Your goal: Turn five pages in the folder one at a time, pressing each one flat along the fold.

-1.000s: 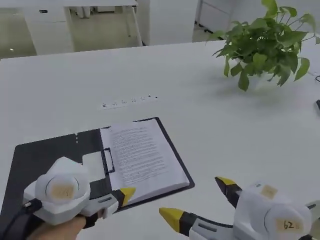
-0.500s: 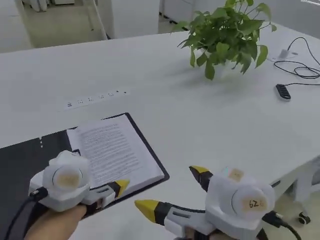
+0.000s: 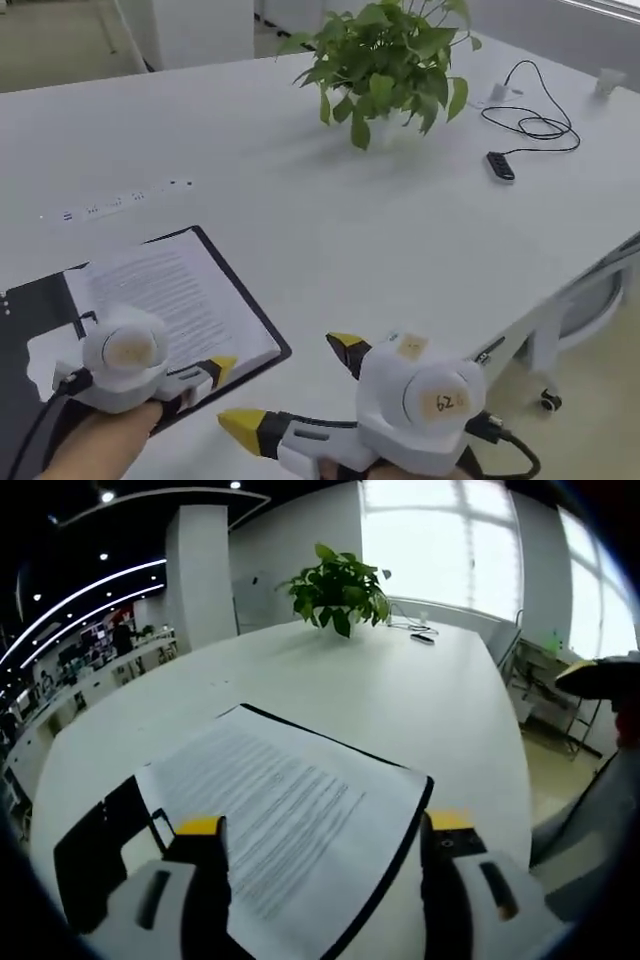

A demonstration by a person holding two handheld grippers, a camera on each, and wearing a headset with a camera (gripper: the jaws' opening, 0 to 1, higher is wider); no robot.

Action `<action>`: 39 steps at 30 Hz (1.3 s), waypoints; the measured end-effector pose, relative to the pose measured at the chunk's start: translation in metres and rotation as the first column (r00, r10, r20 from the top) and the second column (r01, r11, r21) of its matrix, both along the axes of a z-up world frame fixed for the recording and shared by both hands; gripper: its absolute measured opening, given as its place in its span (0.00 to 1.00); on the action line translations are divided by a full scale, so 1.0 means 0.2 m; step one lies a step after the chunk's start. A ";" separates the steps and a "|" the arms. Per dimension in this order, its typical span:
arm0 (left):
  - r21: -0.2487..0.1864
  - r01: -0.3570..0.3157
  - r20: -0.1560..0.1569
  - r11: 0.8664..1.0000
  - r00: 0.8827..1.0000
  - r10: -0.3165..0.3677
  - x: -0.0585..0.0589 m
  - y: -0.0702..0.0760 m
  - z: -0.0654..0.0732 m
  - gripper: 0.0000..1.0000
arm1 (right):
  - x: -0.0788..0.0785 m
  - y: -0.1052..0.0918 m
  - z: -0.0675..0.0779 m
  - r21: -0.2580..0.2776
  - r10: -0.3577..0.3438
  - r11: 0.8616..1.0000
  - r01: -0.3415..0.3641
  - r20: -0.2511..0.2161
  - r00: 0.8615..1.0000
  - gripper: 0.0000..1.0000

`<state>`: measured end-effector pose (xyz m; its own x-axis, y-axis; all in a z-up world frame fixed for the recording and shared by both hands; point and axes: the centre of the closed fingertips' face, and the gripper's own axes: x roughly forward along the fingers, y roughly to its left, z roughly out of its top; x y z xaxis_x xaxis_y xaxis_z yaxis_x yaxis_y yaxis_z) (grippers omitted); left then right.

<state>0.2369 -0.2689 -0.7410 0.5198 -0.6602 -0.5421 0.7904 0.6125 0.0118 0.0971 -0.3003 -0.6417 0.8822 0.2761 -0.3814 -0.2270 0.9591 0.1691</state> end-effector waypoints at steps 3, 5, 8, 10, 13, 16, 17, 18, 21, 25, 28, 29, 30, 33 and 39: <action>-0.001 -0.003 -0.002 1.000 1.000 0.003 0.02 -0.03 -0.02 0.78 | 0.00 0.01 0.00 -0.003 0.004 1.000 -0.004 0.004 1.000 0.86; -0.007 -0.016 -0.003 1.000 1.000 0.016 0.03 -0.05 -0.03 0.76 | 0.00 0.01 -0.01 -0.015 0.005 1.000 -0.005 0.006 1.000 0.86; -0.012 -0.033 -0.017 0.999 0.999 0.033 0.06 -0.08 -0.05 0.75 | 0.00 0.01 -0.02 -0.027 0.011 1.000 -0.011 0.002 1.000 0.87; -0.008 -0.037 -0.011 0.999 0.999 0.037 0.07 -0.10 -0.06 0.74 | 0.00 0.01 -0.02 -0.031 0.009 0.999 -0.009 0.002 1.000 0.87; 0.008 -0.051 -0.022 0.999 0.998 0.051 0.07 -0.11 -0.09 0.73 | 0.01 0.00 -0.02 -0.021 -0.001 1.000 0.002 0.004 1.000 0.86; 0.020 -0.083 -0.049 0.996 0.995 0.084 0.07 -0.10 -0.12 0.70 | 0.01 -0.02 -0.01 -0.006 -0.021 1.000 0.021 0.008 1.000 0.86; 0.025 -0.087 -0.049 0.996 0.995 0.088 0.07 -0.10 -0.13 0.69 | 0.01 -0.03 -0.01 -0.001 -0.028 1.000 0.028 0.008 1.000 0.86; 0.045 -0.093 -0.053 0.995 0.994 0.095 0.06 -0.08 -0.17 0.68 | 0.01 -0.03 -0.01 0.004 -0.032 0.999 0.032 0.009 0.999 0.86; 0.046 -0.099 -0.031 0.994 0.994 0.101 0.06 -0.07 -0.18 0.64 | 0.01 -0.03 -0.02 -0.005 -0.031 1.000 0.031 0.005 1.000 0.86; 0.018 -0.117 -0.019 0.993 0.993 0.118 0.08 -0.06 -0.20 0.63 | 0.01 -0.02 -0.03 -0.012 -0.024 1.000 0.024 -0.002 1.000 0.86; -0.017 -0.122 0.003 0.992 0.993 0.122 0.09 -0.06 -0.20 0.62 | 0.01 -0.01 -0.03 -0.014 -0.021 1.000 0.021 -0.005 1.000 0.86; -0.039 -0.122 0.013 0.992 0.992 0.123 0.09 -0.06 -0.20 0.62 | 0.01 -0.01 -0.03 -0.015 -0.023 1.000 0.022 -0.007 1.000 0.86; -0.053 -0.117 0.027 0.992 0.993 0.118 0.08 -0.06 -0.20 0.62 | 0.01 -0.01 -0.03 -0.014 -0.023 1.000 0.023 -0.008 1.000 0.86; -0.099 -0.121 0.039 0.988 0.991 0.125 0.08 -0.05 -0.20 0.61 | 0.01 -0.02 -0.03 -0.011 -0.029 1.000 0.029 -0.009 1.000 0.86; -0.125 -0.126 0.051 0.984 0.990 0.133 0.09 -0.05 -0.20 0.54 | 0.01 -0.02 -0.03 -0.013 -0.033 0.999 0.033 -0.015 0.999 0.86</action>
<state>0.2544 -0.2794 -0.7813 0.6337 -0.6443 -0.4282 0.7044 0.7094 -0.0250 0.0996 -0.3041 -0.6484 0.8847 0.2421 -0.3984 -0.1930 0.9681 0.1596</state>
